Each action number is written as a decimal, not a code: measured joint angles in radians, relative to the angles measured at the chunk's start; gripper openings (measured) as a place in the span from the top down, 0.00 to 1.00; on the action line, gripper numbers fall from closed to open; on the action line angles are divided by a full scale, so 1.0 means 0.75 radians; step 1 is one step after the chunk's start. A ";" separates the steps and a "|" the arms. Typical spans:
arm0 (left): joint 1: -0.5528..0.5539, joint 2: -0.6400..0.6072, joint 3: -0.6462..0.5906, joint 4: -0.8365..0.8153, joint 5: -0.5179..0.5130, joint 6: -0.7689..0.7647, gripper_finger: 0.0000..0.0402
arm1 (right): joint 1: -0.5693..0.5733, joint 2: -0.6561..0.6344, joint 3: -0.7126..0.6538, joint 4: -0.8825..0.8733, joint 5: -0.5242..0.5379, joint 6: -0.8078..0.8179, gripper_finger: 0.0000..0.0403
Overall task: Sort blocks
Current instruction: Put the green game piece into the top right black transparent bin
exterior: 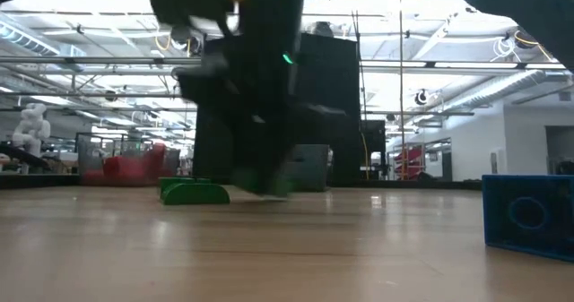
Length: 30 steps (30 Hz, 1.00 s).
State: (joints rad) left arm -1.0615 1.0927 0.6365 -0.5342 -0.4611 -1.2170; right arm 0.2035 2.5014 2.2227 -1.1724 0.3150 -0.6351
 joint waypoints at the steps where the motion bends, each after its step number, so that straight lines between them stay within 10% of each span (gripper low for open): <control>1: 0.001 0.000 0.000 0.003 -0.051 0.031 0.36 | 0.000 -0.016 0.018 0.023 -0.003 0.008 0.71; 16: 0.138 0.000 0.000 0.121 -1.450 0.701 0.36 | 0.039 -0.642 0.083 0.499 0.025 0.021 0.71; 25: 0.357 -0.018 0.006 0.368 -1.465 0.761 0.36 | 0.095 -0.703 0.079 0.461 0.166 -0.074 0.71; 30: 0.497 -0.042 0.006 0.763 -1.069 0.936 0.36 | 0.097 -0.692 0.079 0.386 0.207 -0.042 0.71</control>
State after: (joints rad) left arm -0.6884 1.0610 0.6411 0.0378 -1.2630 -0.5154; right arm 0.2764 1.9822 2.2819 -0.8830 0.4702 -0.6667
